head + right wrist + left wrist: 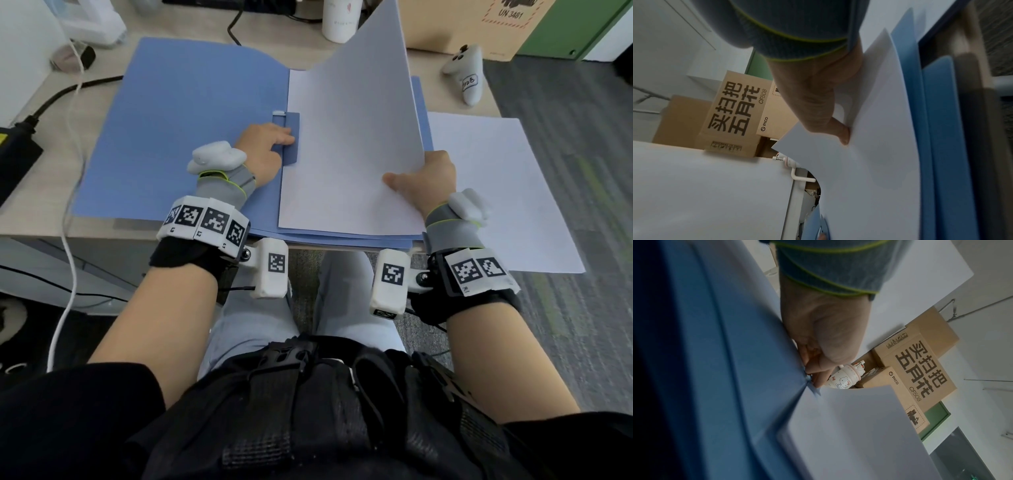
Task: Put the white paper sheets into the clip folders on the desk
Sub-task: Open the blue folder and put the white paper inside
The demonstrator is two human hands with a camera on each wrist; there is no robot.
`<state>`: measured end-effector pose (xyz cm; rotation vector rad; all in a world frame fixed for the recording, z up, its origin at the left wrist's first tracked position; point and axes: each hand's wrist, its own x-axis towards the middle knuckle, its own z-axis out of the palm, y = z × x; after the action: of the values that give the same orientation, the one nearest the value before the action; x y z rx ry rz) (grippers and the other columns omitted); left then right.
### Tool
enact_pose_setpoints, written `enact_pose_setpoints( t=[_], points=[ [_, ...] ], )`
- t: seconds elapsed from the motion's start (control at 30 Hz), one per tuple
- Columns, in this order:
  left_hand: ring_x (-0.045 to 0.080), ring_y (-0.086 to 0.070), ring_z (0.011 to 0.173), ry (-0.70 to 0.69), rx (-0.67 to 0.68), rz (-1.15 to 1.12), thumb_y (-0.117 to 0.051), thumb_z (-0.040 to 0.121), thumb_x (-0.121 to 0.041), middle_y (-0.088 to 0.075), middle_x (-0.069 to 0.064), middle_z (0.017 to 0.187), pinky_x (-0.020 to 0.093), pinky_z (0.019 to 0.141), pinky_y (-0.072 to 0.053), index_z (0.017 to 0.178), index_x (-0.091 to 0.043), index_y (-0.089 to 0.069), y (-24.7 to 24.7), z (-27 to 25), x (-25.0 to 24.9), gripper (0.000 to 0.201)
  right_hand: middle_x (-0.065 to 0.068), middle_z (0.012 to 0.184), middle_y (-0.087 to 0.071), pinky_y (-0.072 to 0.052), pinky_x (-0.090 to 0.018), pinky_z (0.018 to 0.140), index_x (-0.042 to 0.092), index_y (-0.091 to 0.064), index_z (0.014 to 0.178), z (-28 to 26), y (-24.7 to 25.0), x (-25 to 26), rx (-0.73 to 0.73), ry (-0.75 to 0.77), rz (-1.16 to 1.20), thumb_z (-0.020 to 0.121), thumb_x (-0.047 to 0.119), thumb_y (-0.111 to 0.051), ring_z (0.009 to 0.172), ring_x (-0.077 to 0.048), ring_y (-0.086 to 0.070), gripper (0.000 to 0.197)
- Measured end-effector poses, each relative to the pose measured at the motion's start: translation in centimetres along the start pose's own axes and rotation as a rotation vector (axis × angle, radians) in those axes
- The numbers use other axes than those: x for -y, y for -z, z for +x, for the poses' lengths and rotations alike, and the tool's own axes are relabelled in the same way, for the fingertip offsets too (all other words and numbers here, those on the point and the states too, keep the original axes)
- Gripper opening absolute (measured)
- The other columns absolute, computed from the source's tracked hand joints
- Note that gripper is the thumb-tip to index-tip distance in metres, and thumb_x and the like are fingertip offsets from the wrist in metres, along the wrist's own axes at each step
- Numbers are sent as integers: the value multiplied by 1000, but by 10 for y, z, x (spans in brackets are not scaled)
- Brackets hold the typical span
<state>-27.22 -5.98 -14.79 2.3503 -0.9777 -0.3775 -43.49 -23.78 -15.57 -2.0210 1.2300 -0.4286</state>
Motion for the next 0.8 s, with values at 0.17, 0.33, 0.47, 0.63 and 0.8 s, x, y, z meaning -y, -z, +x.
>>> enact_pose_setpoints(
  t=[0.17, 0.33, 0.47, 0.63, 0.8],
  points=[
    [27, -33, 139, -44, 25, 82, -36, 82, 18, -39, 14, 147, 24, 114, -21, 131, 3, -50, -3, 2, 4, 53, -12, 109, -65, -44, -27, 69, 7, -63, 109, -2, 3, 5, 34, 27, -106, 72, 27, -74, 90, -27, -61, 44],
    [27, -35, 138, -47, 0, 48, -35, 82, 18, -41, 10, 147, 23, 114, -21, 131, 0, -52, -2, 2, 6, 55, -13, 114, -62, -47, -31, 76, 8, -57, 113, -5, 5, 10, 31, 106, -192, 72, 28, -75, 104, -31, -58, 49],
    [24, -38, 135, -48, -87, -7, -34, 81, 19, -41, 10, 145, 9, 98, -25, 127, -3, -55, -3, -3, 6, 55, -12, 119, -61, -48, -39, 91, 9, -53, 120, -2, 8, 12, 79, 145, -198, 70, 25, -76, 113, -32, -53, 58],
    [24, -41, 133, -62, -69, -12, -34, 80, 19, -46, 10, 142, 17, 106, -27, 127, -3, -56, -2, -4, 7, 56, -11, 123, -57, -43, -32, 86, 10, -51, 122, 1, 11, 16, 107, 148, -214, 72, 22, -76, 116, -30, -51, 57],
    [25, -41, 133, -82, -61, 14, -36, 80, 17, -47, 9, 142, 24, 111, -29, 127, -4, -56, -2, -4, 8, 55, -11, 122, -59, -47, -35, 90, 11, -50, 123, 1, 11, 21, 110, 147, -248, 73, 21, -75, 115, -31, -53, 57]
  ],
)
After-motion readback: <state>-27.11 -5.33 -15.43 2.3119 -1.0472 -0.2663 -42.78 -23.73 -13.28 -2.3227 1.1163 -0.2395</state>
